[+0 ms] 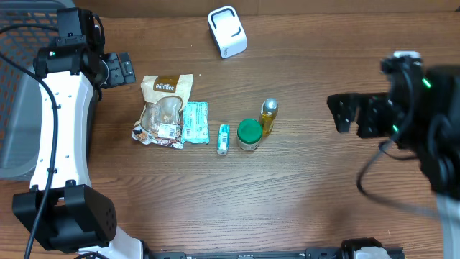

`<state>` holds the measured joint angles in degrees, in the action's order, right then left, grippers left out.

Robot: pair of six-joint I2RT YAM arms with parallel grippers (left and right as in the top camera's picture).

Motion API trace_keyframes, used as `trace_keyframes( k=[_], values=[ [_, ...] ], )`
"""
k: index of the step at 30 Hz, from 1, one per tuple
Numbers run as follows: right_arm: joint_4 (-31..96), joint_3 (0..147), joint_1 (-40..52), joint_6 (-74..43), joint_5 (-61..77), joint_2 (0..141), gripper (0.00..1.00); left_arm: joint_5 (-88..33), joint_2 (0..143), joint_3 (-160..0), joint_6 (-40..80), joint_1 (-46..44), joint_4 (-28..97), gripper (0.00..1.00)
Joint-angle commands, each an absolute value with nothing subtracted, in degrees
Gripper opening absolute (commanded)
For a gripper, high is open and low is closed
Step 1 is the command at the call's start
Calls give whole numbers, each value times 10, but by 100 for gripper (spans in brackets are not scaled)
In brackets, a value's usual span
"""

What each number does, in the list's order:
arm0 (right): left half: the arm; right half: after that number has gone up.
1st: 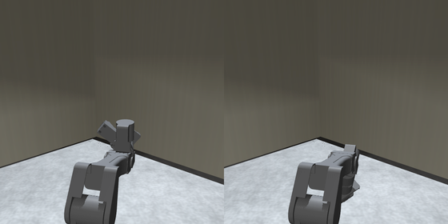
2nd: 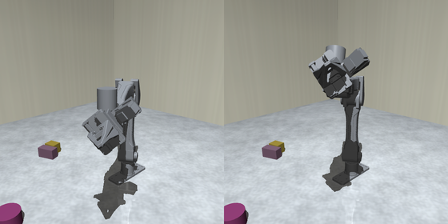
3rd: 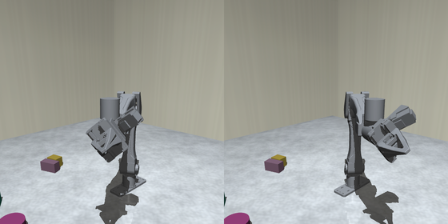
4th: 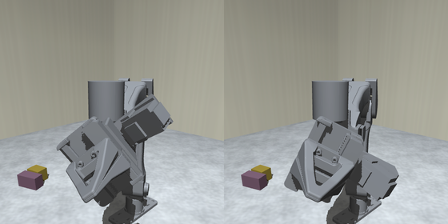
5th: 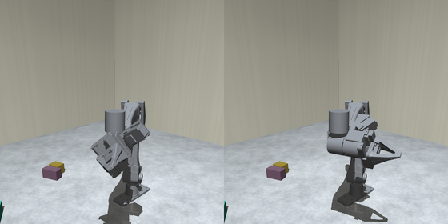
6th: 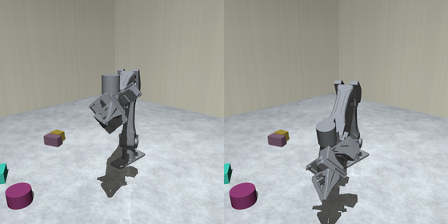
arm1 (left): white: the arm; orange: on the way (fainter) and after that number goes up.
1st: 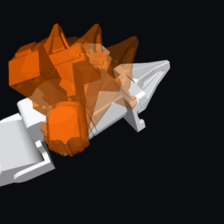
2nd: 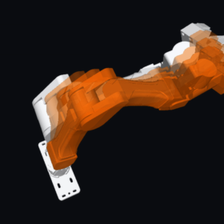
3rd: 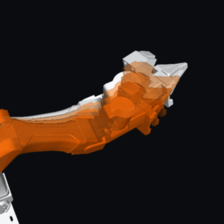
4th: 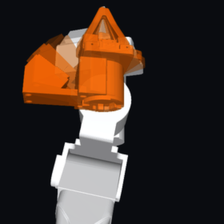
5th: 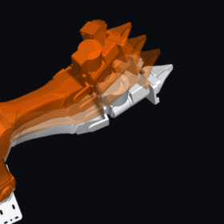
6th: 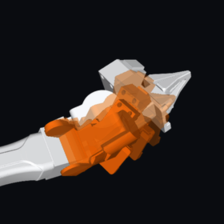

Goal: Scan the item barcode
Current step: 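Move the right gripper forward over the yellow Vim bottle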

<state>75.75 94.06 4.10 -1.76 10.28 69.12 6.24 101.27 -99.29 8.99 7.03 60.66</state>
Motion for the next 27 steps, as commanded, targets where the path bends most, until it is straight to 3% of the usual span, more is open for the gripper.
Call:
trace_keyframes(
  k=[1,27],
  values=[
    [769,958,38,-22,107,734,100,70,1012,-1002,88,75,606,100],
    [778,956,38,-21,152,805,100,70,1012,-1002,88,75,606,100]
  ],
)
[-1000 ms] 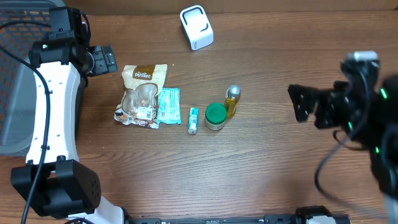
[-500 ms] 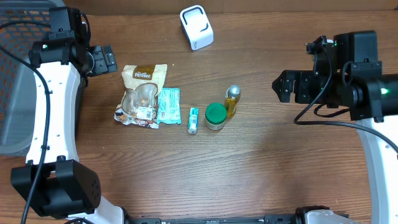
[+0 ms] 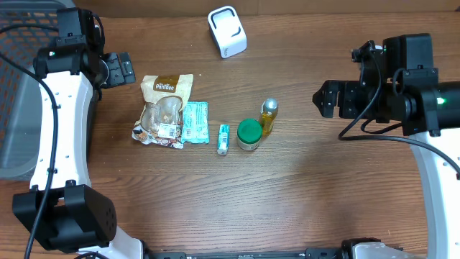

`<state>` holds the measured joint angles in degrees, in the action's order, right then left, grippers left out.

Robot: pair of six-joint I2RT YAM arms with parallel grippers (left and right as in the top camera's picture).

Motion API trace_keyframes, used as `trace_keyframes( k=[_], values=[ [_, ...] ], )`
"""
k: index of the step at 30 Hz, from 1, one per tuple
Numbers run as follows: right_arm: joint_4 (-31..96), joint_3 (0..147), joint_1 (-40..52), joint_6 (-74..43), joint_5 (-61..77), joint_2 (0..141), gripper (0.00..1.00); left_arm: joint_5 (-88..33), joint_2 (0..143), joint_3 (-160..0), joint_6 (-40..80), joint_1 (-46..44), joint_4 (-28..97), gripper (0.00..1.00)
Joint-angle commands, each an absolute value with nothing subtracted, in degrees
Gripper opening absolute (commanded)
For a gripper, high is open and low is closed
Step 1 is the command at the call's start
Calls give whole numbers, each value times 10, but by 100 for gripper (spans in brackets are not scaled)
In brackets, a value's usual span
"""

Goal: Scan the item barcode
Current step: 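Move the right gripper forward over the yellow Vim bottle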

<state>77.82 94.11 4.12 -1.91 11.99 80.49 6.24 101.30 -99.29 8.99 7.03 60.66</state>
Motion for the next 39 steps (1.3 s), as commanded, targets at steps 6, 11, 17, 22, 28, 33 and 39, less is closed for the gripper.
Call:
trace_keyframes(
  k=[6,11,17,22,28,33,39],
  values=[
    [758,956,38,-39,190,807,100,70,1012,-1002,88,75,606,100],
    [745,956,39,-117,190,826,100,70,1012,-1002,88,75,606,100],
    [741,956,68,-190,165,872,100,70,1012,-1002,88,75,606,100],
    [739,956,127,-246,85,911,100,70,1012,-1002,88,75,606,100],
    [733,956,201,-320,-26,946,100,70,1012,-1002,88,75,606,100],
    [713,956,239,-332,-45,983,100,70,1012,-1002,88,75,606,100],
    [689,956,255,-332,-44,1030,100,70,1012,-1002,88,75,606,100]
  ],
)
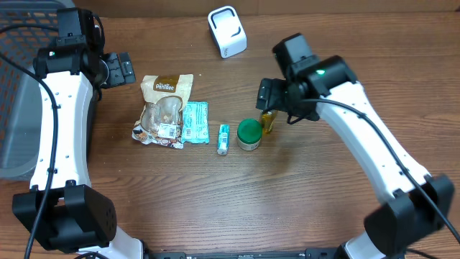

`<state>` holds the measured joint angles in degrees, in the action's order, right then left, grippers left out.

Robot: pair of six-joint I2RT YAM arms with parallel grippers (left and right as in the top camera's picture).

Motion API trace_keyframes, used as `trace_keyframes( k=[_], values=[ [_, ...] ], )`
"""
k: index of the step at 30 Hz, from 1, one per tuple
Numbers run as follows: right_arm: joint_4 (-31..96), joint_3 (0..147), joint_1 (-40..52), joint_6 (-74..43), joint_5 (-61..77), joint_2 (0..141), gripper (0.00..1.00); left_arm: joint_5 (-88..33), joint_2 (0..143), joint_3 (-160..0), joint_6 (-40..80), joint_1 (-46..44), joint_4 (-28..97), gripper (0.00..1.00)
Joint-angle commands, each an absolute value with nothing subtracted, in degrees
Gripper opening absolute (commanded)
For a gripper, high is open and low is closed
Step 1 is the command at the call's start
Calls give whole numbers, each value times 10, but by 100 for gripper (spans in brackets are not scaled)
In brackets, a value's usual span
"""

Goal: Scan the item barcode
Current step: 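Move the right gripper forward over the yellow Vim bottle, then lower the right gripper around the yellow bottle's neck and close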

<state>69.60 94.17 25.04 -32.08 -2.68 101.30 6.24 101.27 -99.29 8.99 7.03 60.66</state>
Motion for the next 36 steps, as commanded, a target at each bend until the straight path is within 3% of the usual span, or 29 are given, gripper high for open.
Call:
trace_keyframes(
  k=[1,34,36],
  values=[
    [687,956,255,-333,-44,1035,100,70,1012,-1002,88,75,606,100],
    [611,900,271,-347,-51,1066,99,70,1012,-1002,88,75,606,100],
    [610,900,271,-347,-51,1066,96,70,1012,-1002,88,75,606,100]
  ],
)
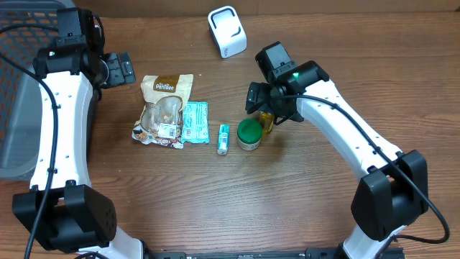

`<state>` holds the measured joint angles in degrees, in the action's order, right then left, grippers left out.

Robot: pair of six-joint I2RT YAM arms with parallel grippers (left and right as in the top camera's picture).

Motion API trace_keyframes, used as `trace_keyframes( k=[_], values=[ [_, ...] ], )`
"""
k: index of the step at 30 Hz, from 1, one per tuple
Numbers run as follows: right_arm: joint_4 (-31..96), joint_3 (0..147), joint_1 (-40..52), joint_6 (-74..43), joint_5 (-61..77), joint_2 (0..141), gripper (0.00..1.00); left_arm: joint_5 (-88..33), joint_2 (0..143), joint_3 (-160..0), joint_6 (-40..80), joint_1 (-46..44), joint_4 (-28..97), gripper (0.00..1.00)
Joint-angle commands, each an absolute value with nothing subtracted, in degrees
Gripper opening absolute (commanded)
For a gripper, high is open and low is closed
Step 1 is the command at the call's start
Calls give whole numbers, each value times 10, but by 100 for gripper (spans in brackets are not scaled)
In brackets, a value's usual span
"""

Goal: Scan the item barcode
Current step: 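Lower the right gripper around the yellow bottle's neck and close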

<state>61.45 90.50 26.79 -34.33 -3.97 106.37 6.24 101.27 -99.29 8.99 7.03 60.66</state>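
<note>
A white barcode scanner (227, 32) stands at the back of the table. In a row at mid-table lie a brown snack bag (164, 108), a teal packet (195, 121) and a small teal tube (223, 138). Right of them stand a green-lidded jar (249, 134) and a small yellow bottle (267, 122). My right gripper (257, 99) hangs over the bottle's top and hides its cap, with its fingers apart. My left gripper (122, 69) hovers left of the snack bag, holding nothing.
A dark wire basket (14, 93) sits at the table's left edge behind the left arm. The right arm's white link (345, 137) stretches across the right half of the table.
My right gripper has shifted slightly left and toward the back, still over the yellow bottle's top. The items and the left arm have not moved.
My right gripper was first open at the far right of the table, then a little nearer the middle. It then stood over the yellow bottle, and it now hangs there slightly further left. The left arm and all items stayed in place.
</note>
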Motion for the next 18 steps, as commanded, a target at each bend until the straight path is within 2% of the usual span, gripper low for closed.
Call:
trace_keyframes(
  k=[1,4,18],
  values=[
    [609,900,271,-347,-51,1066,93,70,1012,-1002,88,75,606,100],
    [608,900,271,-347,-51,1066,87,70,1012,-1002,88,75,606,100],
    [612,900,271,-347,-58,1067,84,70,1012,-1002,88,75,606,100]
  ],
)
